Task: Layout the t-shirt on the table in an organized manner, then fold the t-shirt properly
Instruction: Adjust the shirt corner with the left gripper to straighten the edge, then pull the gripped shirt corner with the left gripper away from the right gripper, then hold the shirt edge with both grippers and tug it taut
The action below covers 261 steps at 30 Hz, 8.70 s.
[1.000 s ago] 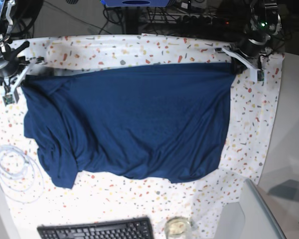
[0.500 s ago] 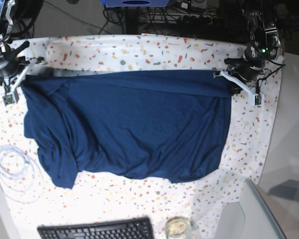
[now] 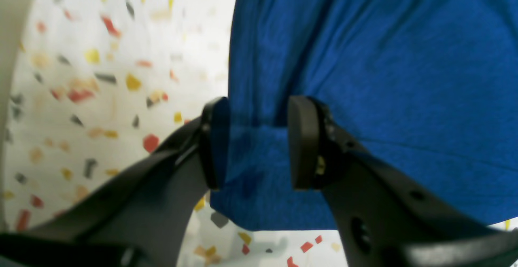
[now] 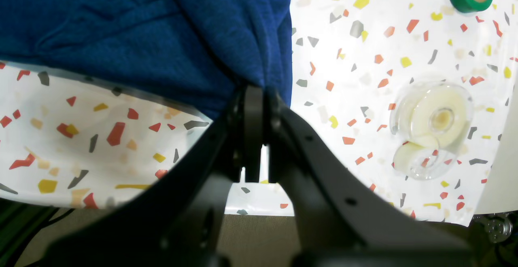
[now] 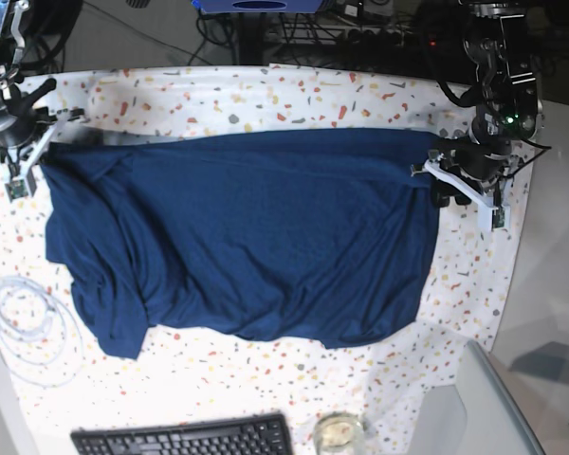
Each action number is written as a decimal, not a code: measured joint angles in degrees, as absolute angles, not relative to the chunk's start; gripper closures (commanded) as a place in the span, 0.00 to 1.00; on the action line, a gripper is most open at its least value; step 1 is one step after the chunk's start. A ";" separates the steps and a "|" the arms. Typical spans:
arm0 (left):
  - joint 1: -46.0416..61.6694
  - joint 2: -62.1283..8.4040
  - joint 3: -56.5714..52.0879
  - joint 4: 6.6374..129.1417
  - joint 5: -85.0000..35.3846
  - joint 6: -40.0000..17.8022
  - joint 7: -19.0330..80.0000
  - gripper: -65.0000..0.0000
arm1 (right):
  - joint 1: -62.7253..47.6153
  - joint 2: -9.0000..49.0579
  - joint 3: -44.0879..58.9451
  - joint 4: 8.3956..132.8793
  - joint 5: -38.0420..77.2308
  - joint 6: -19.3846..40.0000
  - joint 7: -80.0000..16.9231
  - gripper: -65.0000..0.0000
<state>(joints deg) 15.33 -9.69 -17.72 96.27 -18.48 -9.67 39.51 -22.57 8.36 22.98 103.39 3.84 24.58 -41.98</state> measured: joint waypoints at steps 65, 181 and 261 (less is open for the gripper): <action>17.52 -8.62 -21.65 83.35 -22.94 -14.20 32.75 0.90 | -21.98 8.47 22.98 103.39 3.79 24.58 -42.00 1.00; 37.91 0.47 -34.50 94.11 -32.64 -31.97 40.05 0.36 | -24.51 6.72 23.29 101.12 3.81 24.53 -41.95 1.00; 27.24 0.38 -38.24 86.98 -31.70 -31.92 45.21 1.00 | -24.51 6.74 23.24 101.14 3.79 24.53 -41.98 1.00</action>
